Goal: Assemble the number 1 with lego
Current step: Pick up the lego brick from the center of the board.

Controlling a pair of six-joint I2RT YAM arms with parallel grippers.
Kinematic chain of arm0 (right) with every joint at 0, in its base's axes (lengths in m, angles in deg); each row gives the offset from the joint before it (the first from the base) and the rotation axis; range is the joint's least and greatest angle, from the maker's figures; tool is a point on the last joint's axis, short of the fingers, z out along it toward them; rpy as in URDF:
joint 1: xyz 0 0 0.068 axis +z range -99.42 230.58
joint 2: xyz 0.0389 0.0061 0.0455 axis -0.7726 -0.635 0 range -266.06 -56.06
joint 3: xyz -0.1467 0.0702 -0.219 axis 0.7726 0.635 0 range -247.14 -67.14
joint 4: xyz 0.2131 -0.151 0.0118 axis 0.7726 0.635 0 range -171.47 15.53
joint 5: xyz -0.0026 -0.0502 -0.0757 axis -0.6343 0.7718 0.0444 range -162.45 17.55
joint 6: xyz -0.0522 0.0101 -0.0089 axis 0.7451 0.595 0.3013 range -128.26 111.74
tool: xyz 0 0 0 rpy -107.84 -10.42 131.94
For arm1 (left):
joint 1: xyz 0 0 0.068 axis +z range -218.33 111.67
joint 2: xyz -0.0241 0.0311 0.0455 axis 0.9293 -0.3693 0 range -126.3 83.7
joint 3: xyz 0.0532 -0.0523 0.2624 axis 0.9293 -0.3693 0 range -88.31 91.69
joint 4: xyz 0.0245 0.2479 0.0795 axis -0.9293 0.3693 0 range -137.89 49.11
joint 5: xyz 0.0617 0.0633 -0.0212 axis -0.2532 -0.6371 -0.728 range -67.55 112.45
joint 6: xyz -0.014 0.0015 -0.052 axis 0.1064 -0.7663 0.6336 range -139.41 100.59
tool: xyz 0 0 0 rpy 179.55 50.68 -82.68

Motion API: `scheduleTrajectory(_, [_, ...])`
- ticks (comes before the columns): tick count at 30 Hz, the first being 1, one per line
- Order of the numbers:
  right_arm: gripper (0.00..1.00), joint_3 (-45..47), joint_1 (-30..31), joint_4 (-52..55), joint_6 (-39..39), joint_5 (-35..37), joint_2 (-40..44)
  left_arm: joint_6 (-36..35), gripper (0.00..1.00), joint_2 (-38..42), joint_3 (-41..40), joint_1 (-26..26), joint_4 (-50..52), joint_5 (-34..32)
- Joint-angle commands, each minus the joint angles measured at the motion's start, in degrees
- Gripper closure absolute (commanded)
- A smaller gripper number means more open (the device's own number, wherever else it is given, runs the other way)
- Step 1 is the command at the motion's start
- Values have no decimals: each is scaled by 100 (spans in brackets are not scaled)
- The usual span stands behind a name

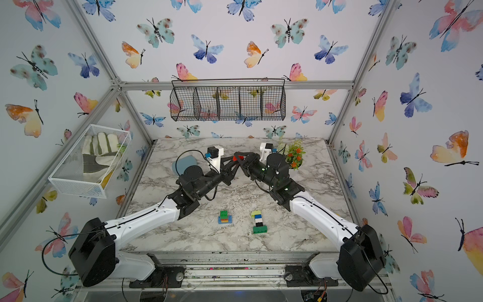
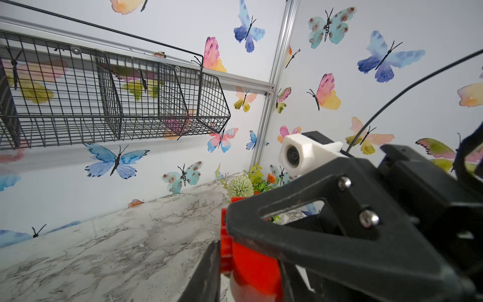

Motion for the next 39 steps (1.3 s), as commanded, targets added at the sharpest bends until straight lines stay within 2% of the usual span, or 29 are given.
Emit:
scheduleTrajectory(1, [74, 137, 61, 35, 80, -198, 35, -80, 71, -1, 9, 22, -348, -104])
scheduleTrajectory(6, [48, 118, 33, 342, 436, -29, 220, -251, 72, 64, -25, 22, -255, -95])
scheduleTrajectory(10, [31, -220, -240, 1539, 1542, 125, 538, -588, 72, 244, -141, 42, -36, -68])
scheduleTrajectory(13, [30, -809, -587, 2918, 2935, 142, 627, -939, 73, 493, -324, 100, 167, 24])
scheduleTrajectory(17, [30, -2183, -719, 5064, 5452, 149, 130, -1680, 73, 901, -643, 255, 404, 526])
scheduleTrajectory(19, [30, -2735, -725, 5945, 6590, -375, -249, -2100, 73, 1142, -832, 347, 435, 934])
scheduleTrajectory(22, [30, -3512, -728, 7258, 7679, -1209, -881, -2884, 73, 1467, -1034, 425, 671, 1563])
scheduleTrajectory(24, [30, -3722, -728, 7646, 7992, -1801, -1082, -3456, 73, 1645, -1063, 435, 1008, 2019])
scheduleTrajectory(26, [30, -3585, -728, 7451, 8024, -2477, -1005, -3916, 73, 1743, -1031, 435, 1420, 2352])
scheduleTrajectory(31, [26, -3491, -728, 7424, 8083, -3524, -983, -4787, 73, 1901, -886, 437, 2323, 3100])
scheduleTrajectory(36, [24, -3025, -728, 7421, 8246, -4379, -740, -5161, 73, 1991, -730, 426, 2911, 3585])
scheduleTrajectory(39, [23, -2770, -728, 7467, 8401, -4612, -573, -5273, 72, 2071, -712, 423, 3076, 3868])
